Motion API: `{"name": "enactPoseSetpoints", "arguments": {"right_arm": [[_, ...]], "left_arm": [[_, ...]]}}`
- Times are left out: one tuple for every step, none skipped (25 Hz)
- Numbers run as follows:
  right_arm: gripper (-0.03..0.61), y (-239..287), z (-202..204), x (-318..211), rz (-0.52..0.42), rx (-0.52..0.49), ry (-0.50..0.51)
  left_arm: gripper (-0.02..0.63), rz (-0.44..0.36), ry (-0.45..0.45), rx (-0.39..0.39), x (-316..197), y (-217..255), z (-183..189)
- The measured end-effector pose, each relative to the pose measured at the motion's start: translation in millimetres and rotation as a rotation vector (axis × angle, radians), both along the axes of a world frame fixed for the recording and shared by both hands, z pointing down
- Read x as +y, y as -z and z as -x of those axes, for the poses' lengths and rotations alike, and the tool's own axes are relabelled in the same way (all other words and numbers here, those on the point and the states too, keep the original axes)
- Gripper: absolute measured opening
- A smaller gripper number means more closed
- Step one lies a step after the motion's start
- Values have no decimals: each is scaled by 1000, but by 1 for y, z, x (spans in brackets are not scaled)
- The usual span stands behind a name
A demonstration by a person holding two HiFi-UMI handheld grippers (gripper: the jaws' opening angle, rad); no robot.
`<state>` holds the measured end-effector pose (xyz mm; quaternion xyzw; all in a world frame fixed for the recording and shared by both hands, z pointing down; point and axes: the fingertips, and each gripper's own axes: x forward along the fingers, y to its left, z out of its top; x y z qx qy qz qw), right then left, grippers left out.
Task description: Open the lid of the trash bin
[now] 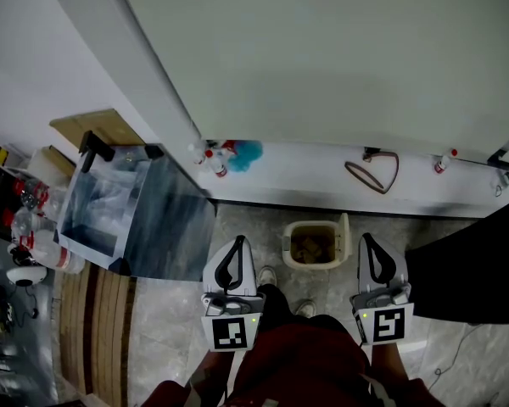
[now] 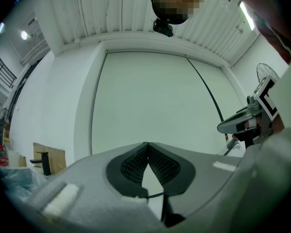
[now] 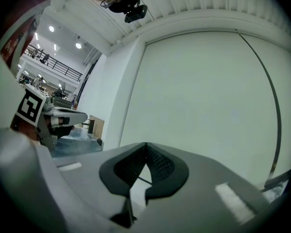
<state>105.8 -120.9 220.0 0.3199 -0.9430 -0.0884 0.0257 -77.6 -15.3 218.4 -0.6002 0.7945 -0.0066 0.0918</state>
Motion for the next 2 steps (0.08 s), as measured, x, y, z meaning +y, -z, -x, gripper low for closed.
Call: {"name": "enactPoseSetpoints", "arguments": {"right_arm": [[0,-1,-1,-1,3,0,0],[0,-2,-1,-2,7,1,0]], "left_arm": [[2,1,-1,0,-2,-1,-1],[2,1,-2,0,-3,-1,-2]]}}
